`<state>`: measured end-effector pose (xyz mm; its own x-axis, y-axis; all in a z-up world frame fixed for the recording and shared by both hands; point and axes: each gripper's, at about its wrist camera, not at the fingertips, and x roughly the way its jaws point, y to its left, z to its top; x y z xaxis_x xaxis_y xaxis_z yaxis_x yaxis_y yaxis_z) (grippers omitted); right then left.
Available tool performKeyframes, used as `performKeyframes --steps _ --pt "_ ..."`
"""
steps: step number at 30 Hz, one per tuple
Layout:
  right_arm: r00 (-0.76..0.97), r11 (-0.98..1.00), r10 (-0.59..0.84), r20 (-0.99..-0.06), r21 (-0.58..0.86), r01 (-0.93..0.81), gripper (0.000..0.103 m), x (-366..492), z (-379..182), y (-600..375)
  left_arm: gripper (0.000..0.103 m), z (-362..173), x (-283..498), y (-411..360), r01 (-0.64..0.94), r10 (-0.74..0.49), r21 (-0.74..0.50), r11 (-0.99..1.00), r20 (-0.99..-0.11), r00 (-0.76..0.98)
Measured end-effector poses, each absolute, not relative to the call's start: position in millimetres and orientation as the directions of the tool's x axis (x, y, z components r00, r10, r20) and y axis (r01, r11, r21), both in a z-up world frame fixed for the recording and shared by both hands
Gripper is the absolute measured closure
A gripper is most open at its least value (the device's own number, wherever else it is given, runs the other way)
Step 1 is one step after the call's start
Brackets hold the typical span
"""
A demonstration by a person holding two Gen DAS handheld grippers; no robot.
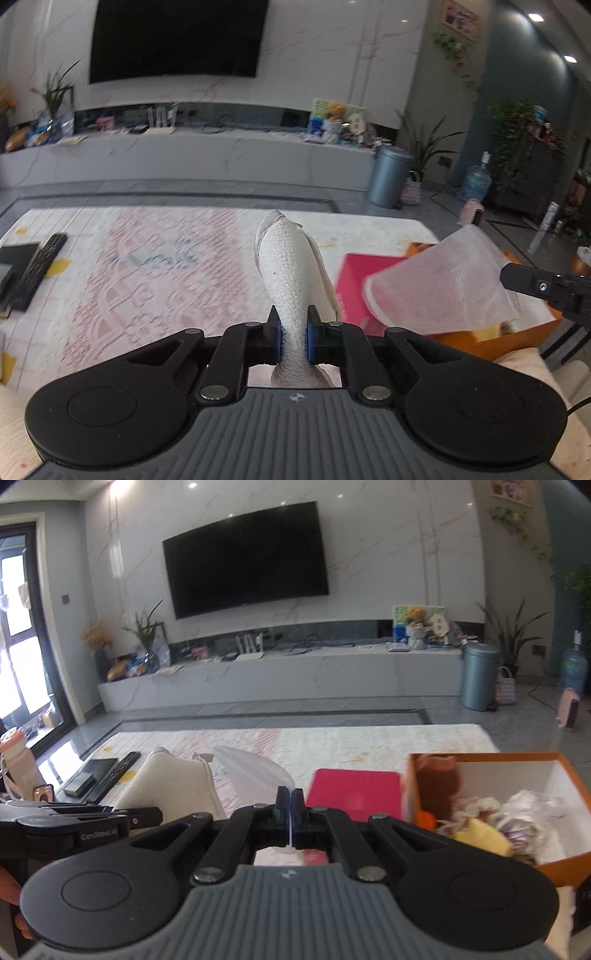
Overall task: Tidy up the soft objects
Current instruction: 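Carry the pad and plastic sheet over the orange box with both tools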
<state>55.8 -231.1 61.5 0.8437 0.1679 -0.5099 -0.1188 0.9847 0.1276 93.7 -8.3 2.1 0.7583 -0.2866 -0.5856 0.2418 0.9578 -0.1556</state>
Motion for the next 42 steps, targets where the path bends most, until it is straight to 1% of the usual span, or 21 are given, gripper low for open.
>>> performKeyframes --steps 10,18,22,27,30,35,42 --pt "0.886 0.999 0.038 -0.462 0.030 -0.027 0.103 43.5 87.0 -312.0 0.090 18.0 114.0 -99.4 0.408 -0.446 -0.196 0.892 -0.539 0.715" --pt "0.909 0.998 -0.058 -0.412 -0.055 0.038 0.103 74.3 111.1 -359.8 0.090 31.3 148.0 -158.8 0.503 -0.514 -0.176 0.846 -0.517 0.684" --pt "0.913 0.994 -0.092 -0.398 -0.086 0.063 0.103 91.8 118.9 -383.9 0.090 32.3 172.8 -182.7 0.536 -0.557 -0.208 0.818 -0.520 0.648" --pt "0.881 0.995 -0.091 -0.464 -0.016 0.094 0.103 121.5 104.0 -422.2 0.090 17.9 205.4 -213.8 0.570 -0.596 -0.245 0.784 -0.553 0.582" --pt "0.855 0.992 -0.124 -0.503 -0.037 0.122 0.103 137.6 87.0 -436.9 0.090 4.6 220.7 -232.4 0.590 -0.605 -0.247 0.768 -0.581 0.544" --pt "0.799 0.986 -0.150 -0.582 -0.031 0.163 0.103 163.4 52.1 -466.4 0.090 -22.3 243.0 -259.0 0.602 -0.600 -0.244 0.760 -0.621 0.504" --pt "0.697 0.978 -0.112 -0.708 0.047 0.205 0.103 196.4 -0.9 -506.2 0.090 -56.4 265.4 -284.8 0.614 -0.585 -0.252 0.748 -0.686 0.432"
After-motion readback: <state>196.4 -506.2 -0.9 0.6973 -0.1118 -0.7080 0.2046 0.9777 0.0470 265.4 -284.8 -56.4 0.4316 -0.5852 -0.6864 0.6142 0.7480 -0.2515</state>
